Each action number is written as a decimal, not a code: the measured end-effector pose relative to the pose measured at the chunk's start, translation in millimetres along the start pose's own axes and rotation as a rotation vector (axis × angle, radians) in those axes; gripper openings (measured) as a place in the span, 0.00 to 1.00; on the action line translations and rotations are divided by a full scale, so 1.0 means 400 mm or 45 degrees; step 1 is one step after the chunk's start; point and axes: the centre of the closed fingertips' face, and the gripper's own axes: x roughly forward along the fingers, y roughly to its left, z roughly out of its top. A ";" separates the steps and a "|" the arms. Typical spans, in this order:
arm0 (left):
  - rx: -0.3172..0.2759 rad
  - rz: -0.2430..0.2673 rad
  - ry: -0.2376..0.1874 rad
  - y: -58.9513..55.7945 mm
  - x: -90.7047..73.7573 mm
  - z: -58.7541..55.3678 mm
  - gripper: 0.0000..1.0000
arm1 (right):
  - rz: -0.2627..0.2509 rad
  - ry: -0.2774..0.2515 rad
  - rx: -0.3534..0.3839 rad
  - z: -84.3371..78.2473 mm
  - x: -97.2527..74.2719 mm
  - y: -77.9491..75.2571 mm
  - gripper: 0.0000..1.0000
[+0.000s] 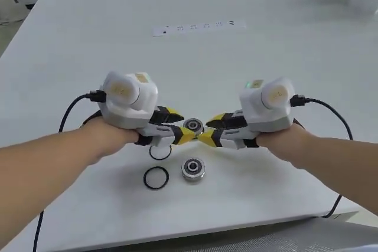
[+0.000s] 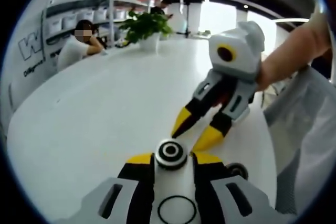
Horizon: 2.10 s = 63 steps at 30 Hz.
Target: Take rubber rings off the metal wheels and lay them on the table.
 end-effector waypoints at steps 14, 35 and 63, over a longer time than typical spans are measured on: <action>0.023 0.016 0.025 -0.001 0.027 0.006 0.19 | 0.001 -0.004 0.005 -0.003 0.001 -0.003 0.20; 0.015 0.067 0.021 0.006 0.028 -0.003 0.14 | 0.008 0.006 -0.020 -0.007 0.000 0.000 0.13; 0.038 0.116 0.053 0.013 0.030 0.001 0.12 | -0.068 -0.108 0.333 0.021 -0.022 -0.034 0.00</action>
